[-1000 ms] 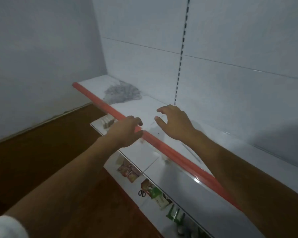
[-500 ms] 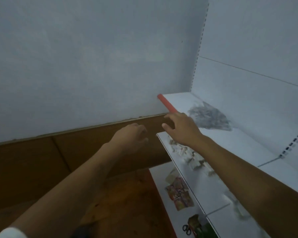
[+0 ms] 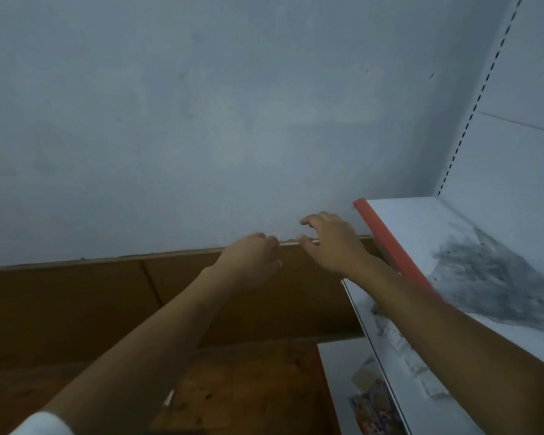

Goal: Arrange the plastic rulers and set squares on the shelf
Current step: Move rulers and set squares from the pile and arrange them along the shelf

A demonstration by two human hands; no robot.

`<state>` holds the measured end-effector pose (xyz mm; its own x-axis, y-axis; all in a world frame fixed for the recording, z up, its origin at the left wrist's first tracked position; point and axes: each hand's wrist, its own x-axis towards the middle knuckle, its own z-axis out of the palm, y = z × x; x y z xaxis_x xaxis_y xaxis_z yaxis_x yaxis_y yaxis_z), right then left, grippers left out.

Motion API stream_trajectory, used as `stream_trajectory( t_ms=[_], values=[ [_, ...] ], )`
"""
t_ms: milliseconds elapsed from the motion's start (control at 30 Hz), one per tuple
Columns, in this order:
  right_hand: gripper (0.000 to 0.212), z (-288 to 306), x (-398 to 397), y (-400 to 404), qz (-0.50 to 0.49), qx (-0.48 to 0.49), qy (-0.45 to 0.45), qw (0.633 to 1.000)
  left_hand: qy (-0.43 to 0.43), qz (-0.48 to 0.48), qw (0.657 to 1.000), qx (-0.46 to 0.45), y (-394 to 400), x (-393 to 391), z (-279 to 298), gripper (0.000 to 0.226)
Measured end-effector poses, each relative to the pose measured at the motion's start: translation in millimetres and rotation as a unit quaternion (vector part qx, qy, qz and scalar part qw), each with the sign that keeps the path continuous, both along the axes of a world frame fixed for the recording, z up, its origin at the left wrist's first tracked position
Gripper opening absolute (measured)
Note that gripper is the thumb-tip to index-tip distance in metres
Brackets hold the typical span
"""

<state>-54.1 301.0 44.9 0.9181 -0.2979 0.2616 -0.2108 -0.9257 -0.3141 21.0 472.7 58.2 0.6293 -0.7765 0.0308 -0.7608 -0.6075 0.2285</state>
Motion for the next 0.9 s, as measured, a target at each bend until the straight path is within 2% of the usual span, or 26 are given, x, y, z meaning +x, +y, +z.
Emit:
stream_trajectory(
  t_ms=[167,300,533,700,767,900],
  values=[
    [0.043,-1,45,-61,-0.01,0.002,-0.005,1.0,0.005,-0.004,1.0,-0.019,-67,44,-5,0.035],
    [0.043,-14,54,-105,-0.037,0.01,0.012,0.999,0.027,-0.041,0.999,0.002,-124,63,-23,0.035],
    [0.04,-28,57,-187,-0.154,-0.018,0.019,0.988,0.021,-0.15,0.988,0.007,-232,102,-33,0.034],
    [0.039,-36,31,-234,-0.277,0.005,0.023,0.961,0.045,-0.281,0.959,-0.004,-311,103,-36,0.034],
    [0.039,-40,20,-244,-0.316,0.011,0.014,0.948,0.046,-0.307,0.951,-0.005,-334,102,-39,0.035],
    [0.037,-59,-12,-248,-0.415,0.028,0.019,0.909,0.051,-0.413,0.909,-0.005,-383,86,-53,0.038]
  ],
)
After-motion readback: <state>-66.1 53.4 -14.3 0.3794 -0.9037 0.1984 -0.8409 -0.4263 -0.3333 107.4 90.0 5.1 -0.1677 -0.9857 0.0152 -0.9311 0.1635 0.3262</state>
